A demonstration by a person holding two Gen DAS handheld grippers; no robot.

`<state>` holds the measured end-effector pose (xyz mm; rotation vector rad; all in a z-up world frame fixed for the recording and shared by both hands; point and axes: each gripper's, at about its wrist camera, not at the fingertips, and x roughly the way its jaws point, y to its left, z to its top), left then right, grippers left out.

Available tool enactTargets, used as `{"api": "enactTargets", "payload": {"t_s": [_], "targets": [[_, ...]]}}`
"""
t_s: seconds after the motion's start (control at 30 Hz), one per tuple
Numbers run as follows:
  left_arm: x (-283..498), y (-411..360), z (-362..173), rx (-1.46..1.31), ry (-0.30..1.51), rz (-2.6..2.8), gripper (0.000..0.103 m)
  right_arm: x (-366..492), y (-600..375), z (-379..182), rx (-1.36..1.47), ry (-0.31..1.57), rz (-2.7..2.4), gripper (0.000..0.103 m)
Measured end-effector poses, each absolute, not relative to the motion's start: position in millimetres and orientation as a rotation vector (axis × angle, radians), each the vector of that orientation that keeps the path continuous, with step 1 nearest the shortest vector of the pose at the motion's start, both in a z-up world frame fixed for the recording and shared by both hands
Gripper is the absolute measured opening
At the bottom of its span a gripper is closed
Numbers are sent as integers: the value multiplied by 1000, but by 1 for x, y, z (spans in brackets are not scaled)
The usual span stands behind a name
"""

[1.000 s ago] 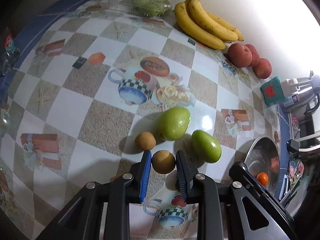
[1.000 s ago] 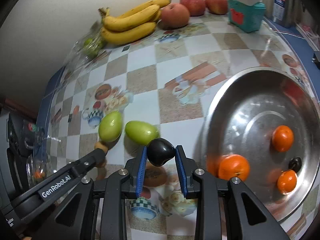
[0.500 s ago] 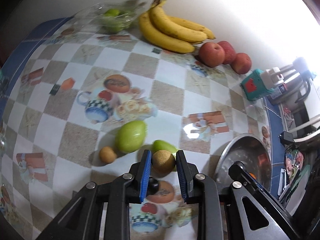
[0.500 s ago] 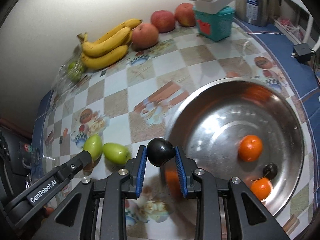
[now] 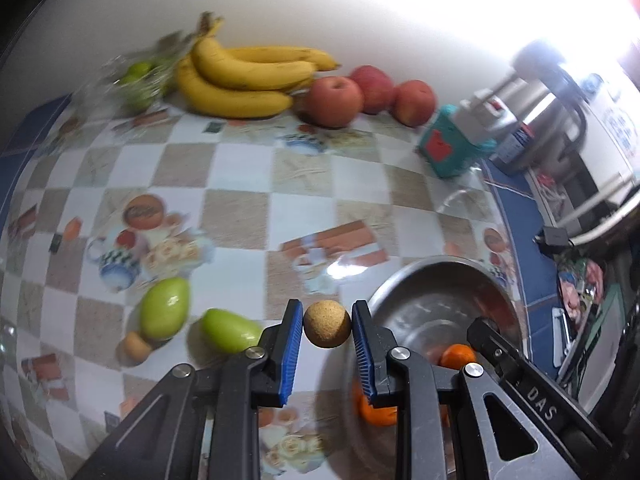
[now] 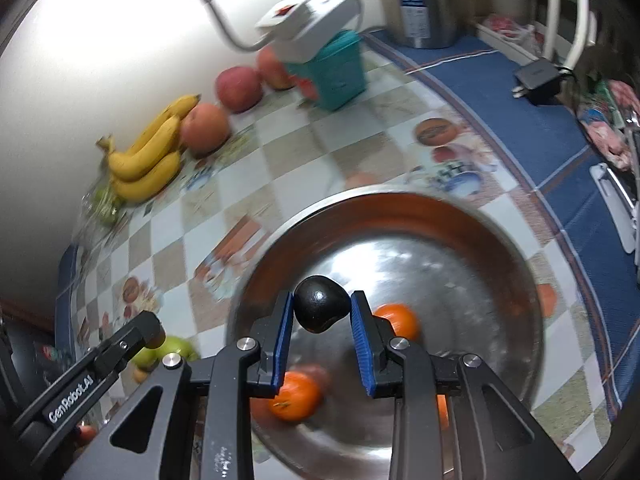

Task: Organize fruits
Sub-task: 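Carry the plum in the right tool and the brown fruit in the left tool over the bowl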

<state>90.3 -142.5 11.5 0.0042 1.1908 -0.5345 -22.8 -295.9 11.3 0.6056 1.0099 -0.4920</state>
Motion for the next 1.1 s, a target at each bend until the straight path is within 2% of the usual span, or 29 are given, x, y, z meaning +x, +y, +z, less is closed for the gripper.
{"api": "enactTargets", "payload": {"t_s": [0.33, 1.1], "targets": [[62, -190, -3, 111, 1152, -652, 27, -40, -326, 2, 663, 1010, -581, 30], [42, -208, -33, 215, 1170, -701, 28, -57, -354, -29, 745, 1072, -684, 30]]}}
